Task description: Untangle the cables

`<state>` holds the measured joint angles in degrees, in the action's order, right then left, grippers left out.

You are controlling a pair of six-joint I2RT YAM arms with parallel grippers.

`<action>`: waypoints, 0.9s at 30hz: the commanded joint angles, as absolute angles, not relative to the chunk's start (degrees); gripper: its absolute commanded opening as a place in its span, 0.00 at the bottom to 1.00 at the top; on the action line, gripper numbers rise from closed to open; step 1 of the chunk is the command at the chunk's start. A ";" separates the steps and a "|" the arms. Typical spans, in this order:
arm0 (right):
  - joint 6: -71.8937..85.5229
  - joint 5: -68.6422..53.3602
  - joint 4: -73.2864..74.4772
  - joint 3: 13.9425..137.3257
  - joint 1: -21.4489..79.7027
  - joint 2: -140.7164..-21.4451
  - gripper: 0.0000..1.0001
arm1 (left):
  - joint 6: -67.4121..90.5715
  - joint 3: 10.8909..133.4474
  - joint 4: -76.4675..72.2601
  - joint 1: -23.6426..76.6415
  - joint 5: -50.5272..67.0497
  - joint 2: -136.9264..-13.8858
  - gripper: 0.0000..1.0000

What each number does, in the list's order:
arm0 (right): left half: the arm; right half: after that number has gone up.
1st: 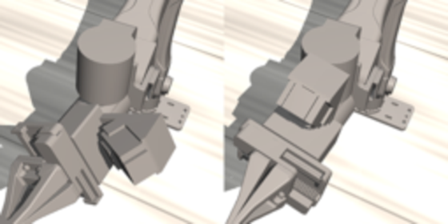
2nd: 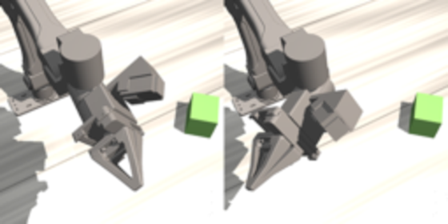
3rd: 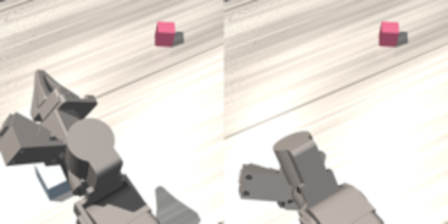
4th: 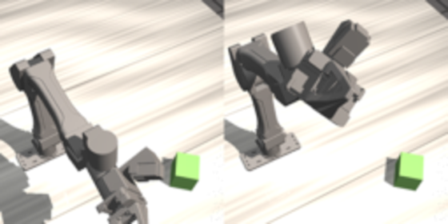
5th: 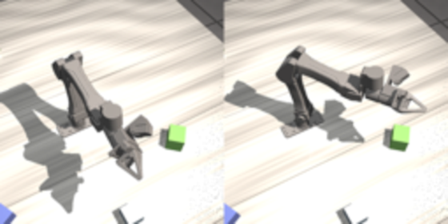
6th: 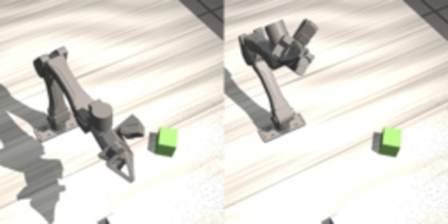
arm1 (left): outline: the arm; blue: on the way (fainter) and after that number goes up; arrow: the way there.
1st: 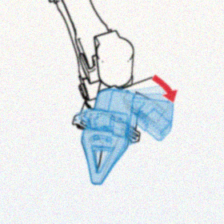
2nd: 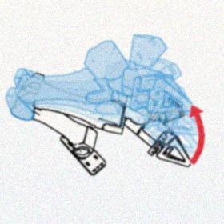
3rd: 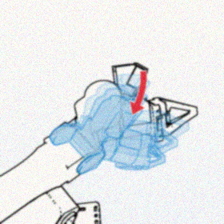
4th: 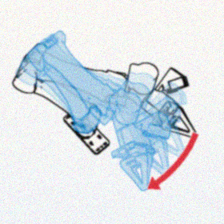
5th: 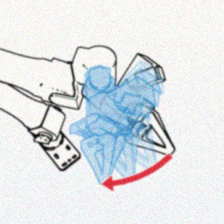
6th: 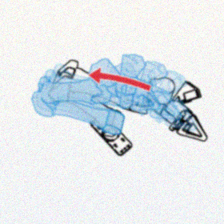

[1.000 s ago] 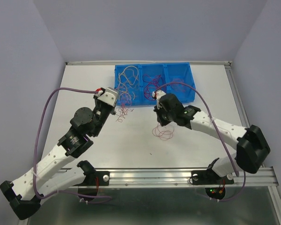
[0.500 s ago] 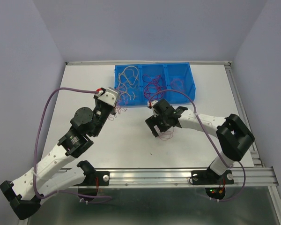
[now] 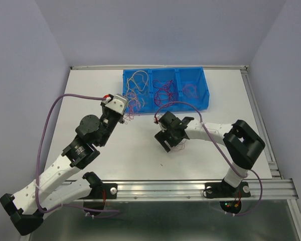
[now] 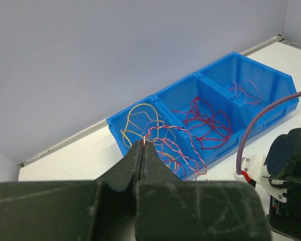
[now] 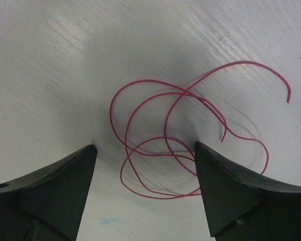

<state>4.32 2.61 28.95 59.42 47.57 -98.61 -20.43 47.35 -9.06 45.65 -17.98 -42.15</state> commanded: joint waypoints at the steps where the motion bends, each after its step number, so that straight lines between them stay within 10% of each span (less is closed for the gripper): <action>1: 4.04 3.43 32.26 59.85 48.25 -100.81 0.77 | -20.13 47.29 -11.08 45.70 -17.58 -41.13 0.00; 4: 4.13 2.47 32.87 59.85 48.25 -101.77 0.60 | -20.21 47.37 -11.07 45.70 -17.67 -41.22 0.00; 9: 4.31 3.51 33.66 60.56 48.25 -102.74 0.00 | -20.13 47.37 -10.99 45.70 -17.67 -41.13 0.00; 27: 10.81 29.00 24.00 71.79 42.82 -76.37 0.01 | -19.86 47.46 -10.64 45.70 -15.38 -42.98 0.00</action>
<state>9.98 22.06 28.12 64.64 46.70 -74.54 -20.38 47.35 -8.95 45.65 -16.69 -42.70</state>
